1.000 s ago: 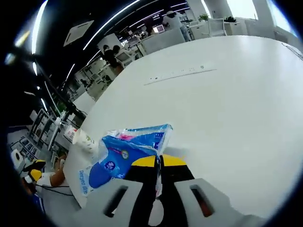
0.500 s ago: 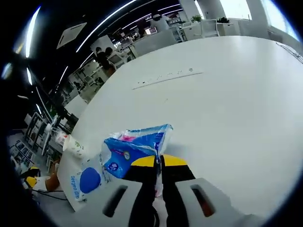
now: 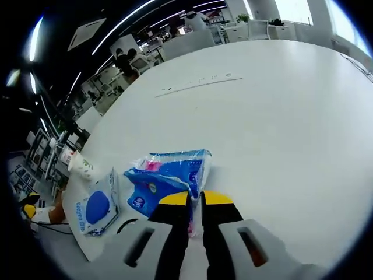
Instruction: Arrange the tabletop items into an orderly group along one side of the table until the central work area is clear of visible clutter.
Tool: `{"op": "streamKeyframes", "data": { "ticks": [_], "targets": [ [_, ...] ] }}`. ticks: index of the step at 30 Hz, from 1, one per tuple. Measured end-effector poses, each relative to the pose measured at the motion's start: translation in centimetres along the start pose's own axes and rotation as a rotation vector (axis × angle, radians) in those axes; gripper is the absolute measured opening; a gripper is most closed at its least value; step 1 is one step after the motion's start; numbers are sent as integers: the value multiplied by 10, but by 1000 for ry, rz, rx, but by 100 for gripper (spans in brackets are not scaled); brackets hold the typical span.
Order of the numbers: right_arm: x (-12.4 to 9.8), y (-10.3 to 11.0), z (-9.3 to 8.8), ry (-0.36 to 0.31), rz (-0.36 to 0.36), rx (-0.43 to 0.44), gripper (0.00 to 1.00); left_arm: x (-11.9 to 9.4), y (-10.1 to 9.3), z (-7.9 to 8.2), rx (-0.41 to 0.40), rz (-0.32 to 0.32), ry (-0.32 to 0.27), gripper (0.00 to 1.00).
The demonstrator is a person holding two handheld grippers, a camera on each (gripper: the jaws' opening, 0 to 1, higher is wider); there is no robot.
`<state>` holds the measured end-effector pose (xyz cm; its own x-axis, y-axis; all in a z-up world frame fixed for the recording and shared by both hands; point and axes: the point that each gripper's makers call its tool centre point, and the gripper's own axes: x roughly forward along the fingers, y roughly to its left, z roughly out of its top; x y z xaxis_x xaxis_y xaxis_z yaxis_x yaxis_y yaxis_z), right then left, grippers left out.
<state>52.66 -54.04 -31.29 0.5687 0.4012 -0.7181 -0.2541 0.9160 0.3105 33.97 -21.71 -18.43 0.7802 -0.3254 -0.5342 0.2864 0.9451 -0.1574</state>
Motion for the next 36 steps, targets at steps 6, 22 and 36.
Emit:
{"op": "streamKeyframes", "data": {
  "ticks": [6,22,36],
  "targets": [
    [-8,2,-1,7,6,-54,6,1,-3,-1,4,-8,5,35],
    [-24,8,-12,22,5,-73,14,5,-8,-6,-11,-29,8,35],
    [-49,34,-26,17,7,-101,18,13,-7,-11,-43,-40,12,35]
  ]
}}
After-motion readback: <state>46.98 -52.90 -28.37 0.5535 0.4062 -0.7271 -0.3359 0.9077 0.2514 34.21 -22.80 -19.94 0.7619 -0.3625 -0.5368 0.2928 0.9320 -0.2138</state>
